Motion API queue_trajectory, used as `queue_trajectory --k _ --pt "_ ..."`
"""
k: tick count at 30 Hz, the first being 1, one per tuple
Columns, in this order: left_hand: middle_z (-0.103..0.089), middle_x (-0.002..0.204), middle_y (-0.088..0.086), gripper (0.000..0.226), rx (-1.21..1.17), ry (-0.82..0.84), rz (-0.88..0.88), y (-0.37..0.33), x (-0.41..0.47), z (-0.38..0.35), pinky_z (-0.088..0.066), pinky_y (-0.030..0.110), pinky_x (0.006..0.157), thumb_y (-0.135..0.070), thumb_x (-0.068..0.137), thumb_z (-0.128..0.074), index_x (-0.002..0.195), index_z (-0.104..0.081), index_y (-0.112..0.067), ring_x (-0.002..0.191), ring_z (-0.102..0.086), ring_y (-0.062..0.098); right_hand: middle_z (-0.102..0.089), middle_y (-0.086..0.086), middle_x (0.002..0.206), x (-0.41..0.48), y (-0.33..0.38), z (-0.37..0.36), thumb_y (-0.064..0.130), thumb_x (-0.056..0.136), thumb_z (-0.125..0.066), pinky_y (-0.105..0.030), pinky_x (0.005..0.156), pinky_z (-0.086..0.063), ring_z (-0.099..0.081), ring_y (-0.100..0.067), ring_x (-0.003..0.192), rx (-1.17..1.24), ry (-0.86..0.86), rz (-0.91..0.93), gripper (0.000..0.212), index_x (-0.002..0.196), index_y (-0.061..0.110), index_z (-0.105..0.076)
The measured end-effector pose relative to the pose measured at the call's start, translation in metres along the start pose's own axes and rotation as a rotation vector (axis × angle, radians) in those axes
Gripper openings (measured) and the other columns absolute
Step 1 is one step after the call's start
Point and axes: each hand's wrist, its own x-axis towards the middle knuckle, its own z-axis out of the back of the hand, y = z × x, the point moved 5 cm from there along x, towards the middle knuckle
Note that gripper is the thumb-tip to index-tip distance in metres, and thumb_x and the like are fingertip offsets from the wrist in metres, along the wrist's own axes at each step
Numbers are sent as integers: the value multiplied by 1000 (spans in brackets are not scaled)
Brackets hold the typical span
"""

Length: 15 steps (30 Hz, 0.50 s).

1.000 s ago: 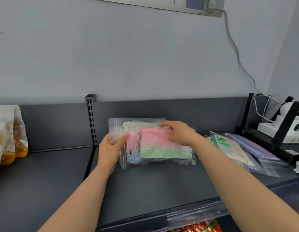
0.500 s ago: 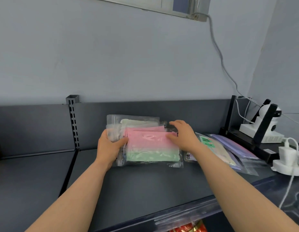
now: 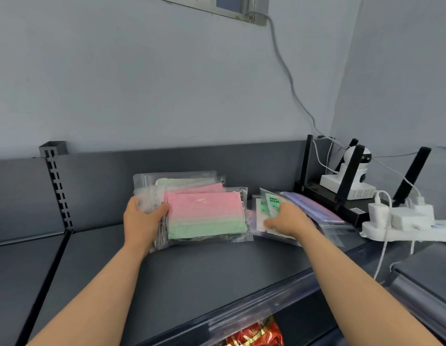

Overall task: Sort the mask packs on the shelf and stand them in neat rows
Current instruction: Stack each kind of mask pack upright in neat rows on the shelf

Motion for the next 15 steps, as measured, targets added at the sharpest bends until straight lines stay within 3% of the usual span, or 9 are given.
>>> queue_trajectory --k 2,4,6,8,11,13,15 --pt "-63 99 2 35 -17 -3 1 1 0 1 -51 33 78 -14 77 -79 103 -56 -14 87 -60 19 -60 -7 87 0 -1 4 19 89 -56 -28 66 -40 -54 -24 79 50 -76 -9 12 92 8 -60" --pt "-63 96 -1 34 -33 -3 1 0 -1 2 -50 30 75 -12 78 -79 103 -57 -14 85 -60 16 -48 -3 67 1 0 8 14 93 -49 -27 52 -32 -43 -20 61 199 -164 13 23 70 11 -47" --pt "-63 95 -3 33 -42 0 0 0 -1 2 -49 27 73 -11 78 -78 103 -56 -15 83 -60 14 -47 -2 61 -5 10 13 10 91 -47 -28 47 -27 -41 -21 58 315 -223 110 25 67 12 -48" --pt "-63 95 -3 34 -52 3 7 0 -1 3 -49 28 74 -11 78 -78 104 -56 -16 83 -60 13 -61 -7 71 -13 27 12 11 88 -51 -29 53 -34 -47 -20 64 387 -204 243 14 85 10 -64" --pt "-62 96 -5 34 -55 10 17 0 -2 3 -48 31 77 -12 80 -77 105 -55 -17 84 -60 12 -68 -5 107 -23 43 -1 24 85 -65 -27 72 -40 -56 -15 87 313 -74 383 34 117 12 -67" --pt "-62 97 -4 33 -71 21 23 0 -4 4 -48 31 78 -12 81 -76 106 -55 -16 85 -61 13 -63 2 120 -25 42 -9 35 81 -73 -24 86 -40 -56 -12 106 287 -27 390 47 124 15 -65" --pt "-63 100 -2 33 -76 28 29 1 -3 6 -49 32 80 -13 82 -76 107 -55 -16 89 -62 16 -56 6 122 -26 41 -12 41 82 -73 -23 94 -37 -53 -10 114 403 28 359 44 116 14 -69"
